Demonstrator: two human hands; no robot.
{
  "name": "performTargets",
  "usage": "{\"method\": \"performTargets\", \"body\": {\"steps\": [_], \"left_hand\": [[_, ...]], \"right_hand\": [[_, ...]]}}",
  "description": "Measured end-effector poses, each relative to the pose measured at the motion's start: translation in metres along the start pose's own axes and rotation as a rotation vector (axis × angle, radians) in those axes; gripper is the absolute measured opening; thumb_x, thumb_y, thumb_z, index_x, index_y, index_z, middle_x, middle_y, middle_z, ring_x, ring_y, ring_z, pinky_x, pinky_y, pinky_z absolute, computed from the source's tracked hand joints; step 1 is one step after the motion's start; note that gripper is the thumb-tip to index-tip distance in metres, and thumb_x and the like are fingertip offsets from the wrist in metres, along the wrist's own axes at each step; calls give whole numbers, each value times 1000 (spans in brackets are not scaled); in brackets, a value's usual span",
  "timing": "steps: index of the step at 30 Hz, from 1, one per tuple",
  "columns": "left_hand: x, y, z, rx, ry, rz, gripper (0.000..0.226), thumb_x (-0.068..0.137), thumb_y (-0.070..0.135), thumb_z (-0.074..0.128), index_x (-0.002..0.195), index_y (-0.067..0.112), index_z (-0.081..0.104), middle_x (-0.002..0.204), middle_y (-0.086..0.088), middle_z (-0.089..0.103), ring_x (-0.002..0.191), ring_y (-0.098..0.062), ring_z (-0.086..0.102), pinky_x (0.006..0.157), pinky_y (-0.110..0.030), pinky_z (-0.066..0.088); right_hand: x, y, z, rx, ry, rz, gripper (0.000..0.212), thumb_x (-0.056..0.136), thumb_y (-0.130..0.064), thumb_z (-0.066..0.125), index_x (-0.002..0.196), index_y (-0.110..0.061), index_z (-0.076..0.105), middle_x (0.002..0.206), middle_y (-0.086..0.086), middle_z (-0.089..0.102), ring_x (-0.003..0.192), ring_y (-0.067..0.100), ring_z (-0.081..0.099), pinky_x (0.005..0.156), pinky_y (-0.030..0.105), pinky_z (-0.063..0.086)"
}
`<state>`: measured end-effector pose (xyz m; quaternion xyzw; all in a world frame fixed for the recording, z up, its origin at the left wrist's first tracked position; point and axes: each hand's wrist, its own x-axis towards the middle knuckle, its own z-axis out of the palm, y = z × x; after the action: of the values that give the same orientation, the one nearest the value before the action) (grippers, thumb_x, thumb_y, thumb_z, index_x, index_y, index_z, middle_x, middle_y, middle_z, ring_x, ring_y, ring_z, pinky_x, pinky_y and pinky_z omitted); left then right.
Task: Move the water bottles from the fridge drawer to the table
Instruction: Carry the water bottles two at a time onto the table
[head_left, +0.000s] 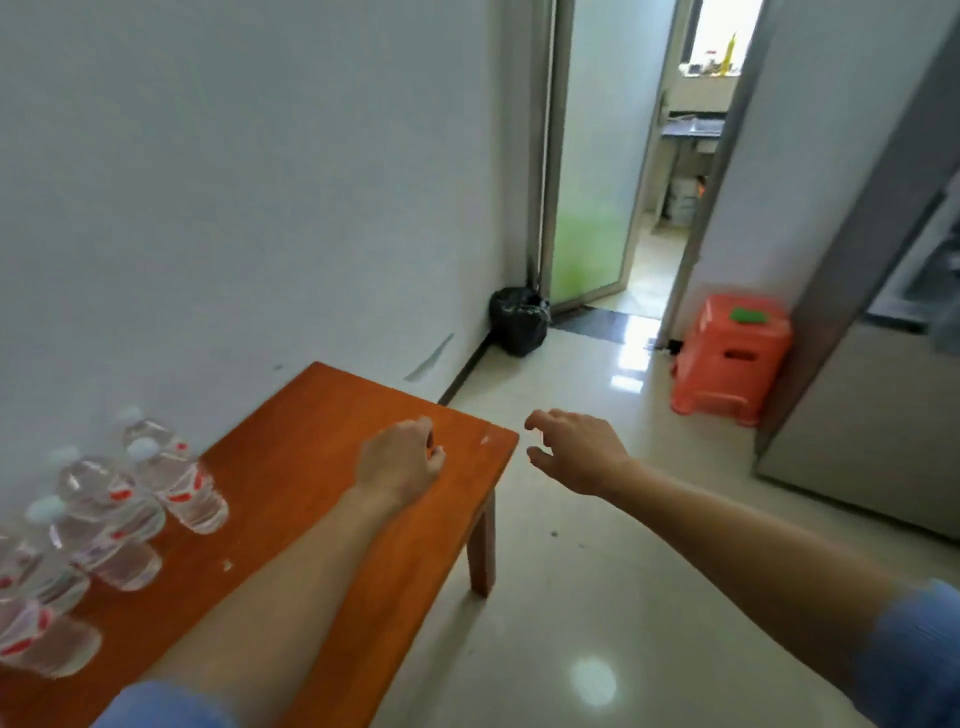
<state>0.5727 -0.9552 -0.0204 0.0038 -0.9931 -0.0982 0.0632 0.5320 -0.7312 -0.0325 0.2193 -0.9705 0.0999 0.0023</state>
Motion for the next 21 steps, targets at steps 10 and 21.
{"method": "performTargets", "body": {"steps": [10, 21], "left_hand": [[178, 226, 98, -27, -140, 377, 23, 90, 40, 54, 96, 19, 60, 90, -1, 66, 76, -20, 60, 71, -33, 53], [326, 486, 148, -96, -244, 848, 16, 89, 37, 55, 97, 23, 57, 90, 1, 65, 78, -19, 61, 72, -32, 53]], "right_hand": [[-34, 258, -26, 39, 65, 488, 42, 90, -40, 54, 131, -28, 51, 120, -2, 63, 105, 22, 60, 82, 33, 46], [-90, 473, -87, 8, 154, 1027, 40, 92, -45, 52, 127, -28, 51, 119, -3, 63, 107, 21, 61, 84, 35, 49]]}}
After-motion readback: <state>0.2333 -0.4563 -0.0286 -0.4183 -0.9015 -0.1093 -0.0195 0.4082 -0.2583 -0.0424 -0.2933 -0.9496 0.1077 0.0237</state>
